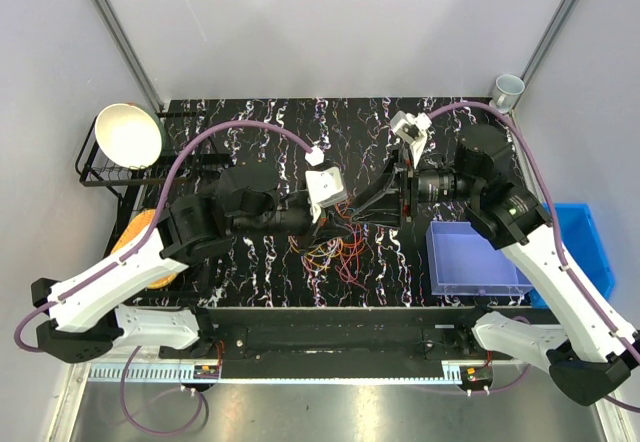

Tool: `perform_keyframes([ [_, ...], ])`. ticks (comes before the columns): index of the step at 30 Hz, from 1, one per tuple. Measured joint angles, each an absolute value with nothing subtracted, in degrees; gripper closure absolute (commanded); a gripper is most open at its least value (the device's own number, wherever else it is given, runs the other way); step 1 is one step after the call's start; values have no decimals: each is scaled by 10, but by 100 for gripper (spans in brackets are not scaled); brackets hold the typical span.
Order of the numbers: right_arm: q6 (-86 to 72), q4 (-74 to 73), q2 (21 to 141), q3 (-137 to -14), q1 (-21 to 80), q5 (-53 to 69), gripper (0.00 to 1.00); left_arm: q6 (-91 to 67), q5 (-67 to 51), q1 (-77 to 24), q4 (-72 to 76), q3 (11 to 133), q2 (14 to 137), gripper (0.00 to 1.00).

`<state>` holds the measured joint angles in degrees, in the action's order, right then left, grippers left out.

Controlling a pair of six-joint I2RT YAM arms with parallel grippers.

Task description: Untangle the cables

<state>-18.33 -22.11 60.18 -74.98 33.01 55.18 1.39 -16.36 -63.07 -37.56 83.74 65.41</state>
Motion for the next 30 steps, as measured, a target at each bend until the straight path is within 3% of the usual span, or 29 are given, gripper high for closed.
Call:
perform_keyframes([
  [4, -184, -222, 602, -743, 340, 551, 56, 14, -163, -631, -376, 837, 656, 100],
  [15, -181, -230, 604, -734, 362, 536, 58, 14, -163, -631, -376, 837, 657, 100],
  [30, -170, -244, 596, -730, 368, 517, 79, 14, -158, -628, -381, 837, 656, 100],
])
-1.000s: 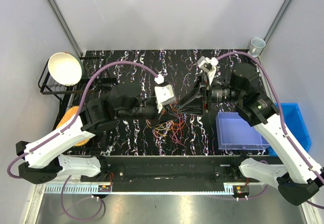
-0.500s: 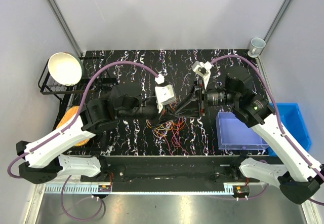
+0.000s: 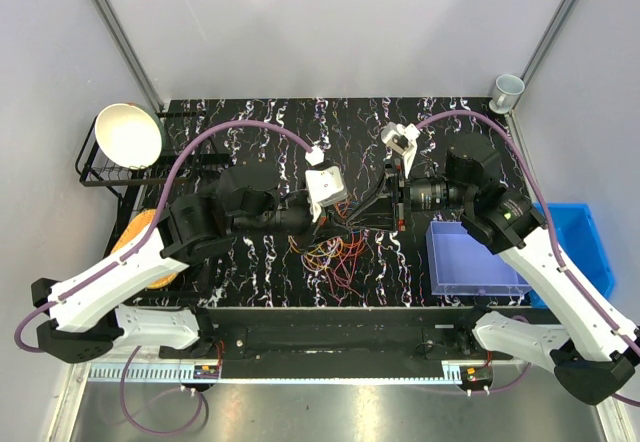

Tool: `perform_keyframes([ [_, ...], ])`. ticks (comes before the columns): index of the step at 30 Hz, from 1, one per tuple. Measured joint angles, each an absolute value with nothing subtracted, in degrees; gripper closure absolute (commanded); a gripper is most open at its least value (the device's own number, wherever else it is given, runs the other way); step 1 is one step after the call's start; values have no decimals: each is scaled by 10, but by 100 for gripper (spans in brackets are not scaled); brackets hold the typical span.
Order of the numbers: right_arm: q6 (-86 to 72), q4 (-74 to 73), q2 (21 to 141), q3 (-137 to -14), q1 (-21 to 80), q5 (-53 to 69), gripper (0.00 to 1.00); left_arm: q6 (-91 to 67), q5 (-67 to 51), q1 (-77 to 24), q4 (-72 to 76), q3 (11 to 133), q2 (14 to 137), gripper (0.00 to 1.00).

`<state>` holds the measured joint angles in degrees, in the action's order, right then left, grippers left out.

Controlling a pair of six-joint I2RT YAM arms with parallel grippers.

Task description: Untangle the cables

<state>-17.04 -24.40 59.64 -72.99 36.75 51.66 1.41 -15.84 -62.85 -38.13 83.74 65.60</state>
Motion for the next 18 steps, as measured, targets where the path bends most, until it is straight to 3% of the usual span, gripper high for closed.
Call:
perform_keyframes([
  [9, -169, -248, 597, -726, 368, 515, 84, 14, -159, -628, -390, 837, 656, 100],
  [16, -171, -248, 598, -723, 369, 516, 100, 14, -158, -627, -395, 837, 656, 100],
  [18, -172, -248, 599, -722, 371, 515, 100, 14, -159, -627, -398, 837, 656, 100],
])
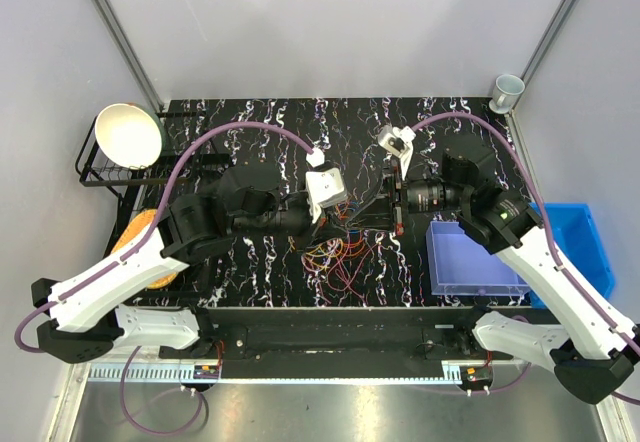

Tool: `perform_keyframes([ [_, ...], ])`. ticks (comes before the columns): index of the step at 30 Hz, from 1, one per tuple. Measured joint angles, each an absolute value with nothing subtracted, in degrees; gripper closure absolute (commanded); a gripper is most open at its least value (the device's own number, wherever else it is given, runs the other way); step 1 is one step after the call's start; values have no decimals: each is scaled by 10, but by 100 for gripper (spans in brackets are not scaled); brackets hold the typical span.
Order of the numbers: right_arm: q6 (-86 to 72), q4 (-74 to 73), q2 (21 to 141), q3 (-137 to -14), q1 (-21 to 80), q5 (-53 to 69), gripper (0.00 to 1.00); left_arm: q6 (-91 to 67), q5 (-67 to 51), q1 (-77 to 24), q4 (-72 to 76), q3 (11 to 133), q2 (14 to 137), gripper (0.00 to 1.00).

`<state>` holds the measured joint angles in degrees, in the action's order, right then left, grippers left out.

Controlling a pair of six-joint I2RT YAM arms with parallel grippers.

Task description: Untangle the cables

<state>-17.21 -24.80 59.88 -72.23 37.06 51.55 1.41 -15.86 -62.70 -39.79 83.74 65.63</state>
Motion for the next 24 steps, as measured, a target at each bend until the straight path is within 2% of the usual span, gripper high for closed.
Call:
perform_keyframes([
  [4, -177, -246, 599, -716, 373, 512, 100, 14, -159, -627, -404, 837, 657, 90],
  [5, -179, -245, 598, -714, 374, 510, 100, 14, -158, -627, -406, 837, 658, 76],
  [9, -182, -236, 588, -702, 376, 471, 100, 10, -158, -627, -405, 837, 659, 51],
  [10, -182, -237, 586, -700, 376, 458, 100, 11, -157, -627, -402, 837, 659, 47],
  [15, -182, -239, 571, -692, 376, 388, 100, 7, -143, -627, -389, 829, 657, 33],
  [24, -182, -243, 552, -692, 376, 308, 100, 1, -100, -627, -387, 797, 625, 26],
])
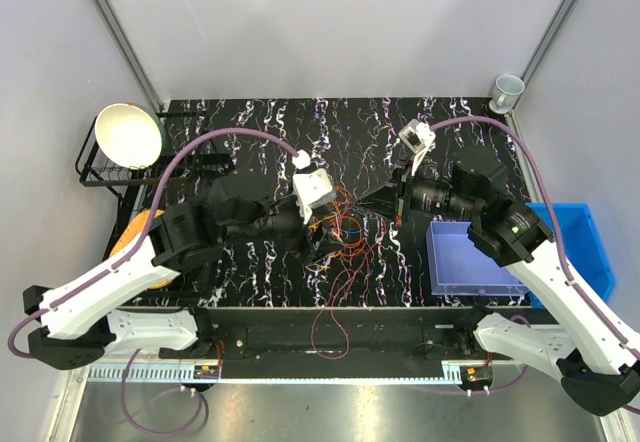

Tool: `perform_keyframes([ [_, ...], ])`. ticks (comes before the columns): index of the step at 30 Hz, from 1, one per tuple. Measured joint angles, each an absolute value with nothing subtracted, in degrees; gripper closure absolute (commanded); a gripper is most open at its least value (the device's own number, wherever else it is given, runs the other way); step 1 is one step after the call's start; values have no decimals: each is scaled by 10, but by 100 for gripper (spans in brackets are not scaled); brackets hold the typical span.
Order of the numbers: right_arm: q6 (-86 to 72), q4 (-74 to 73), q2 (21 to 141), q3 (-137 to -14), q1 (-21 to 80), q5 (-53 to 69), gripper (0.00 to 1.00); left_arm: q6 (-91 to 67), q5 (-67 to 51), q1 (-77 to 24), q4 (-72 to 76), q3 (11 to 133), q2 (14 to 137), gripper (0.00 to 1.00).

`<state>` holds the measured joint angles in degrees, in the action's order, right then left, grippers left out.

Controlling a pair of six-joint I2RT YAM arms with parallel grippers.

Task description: Untangle the cables

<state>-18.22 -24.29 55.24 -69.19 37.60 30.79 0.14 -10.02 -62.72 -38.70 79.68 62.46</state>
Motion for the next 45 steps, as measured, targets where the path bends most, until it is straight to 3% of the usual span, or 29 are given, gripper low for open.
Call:
perform_keyframes([
  [6, -174, -296, 555, -724, 376, 244, 100, -19, -55, -627, -367, 750, 582, 23],
  [19, -168, -378, 574, -761, 376, 104, 100, -191, 13, -628, -241, 509, 606, 1],
  [23, -172, -390, 575, -741, 376, 86, 100, -259, 32, -636, -199, 431, 624, 1],
  [29, -180, -403, 583, -720, 376, 69, 100, -316, 75, -660, -157, 415, 655, 1],
  [35, -184, -403, 583, -719, 376, 59, 100, -356, 121, -689, -132, 415, 718, 10],
  [39, -186, -404, 583, -715, 376, 50, 100, -387, 147, -703, -132, 416, 771, 35],
  [45, -190, -406, 583, -713, 376, 34, 100, -406, 173, -725, -133, 443, 842, 56],
])
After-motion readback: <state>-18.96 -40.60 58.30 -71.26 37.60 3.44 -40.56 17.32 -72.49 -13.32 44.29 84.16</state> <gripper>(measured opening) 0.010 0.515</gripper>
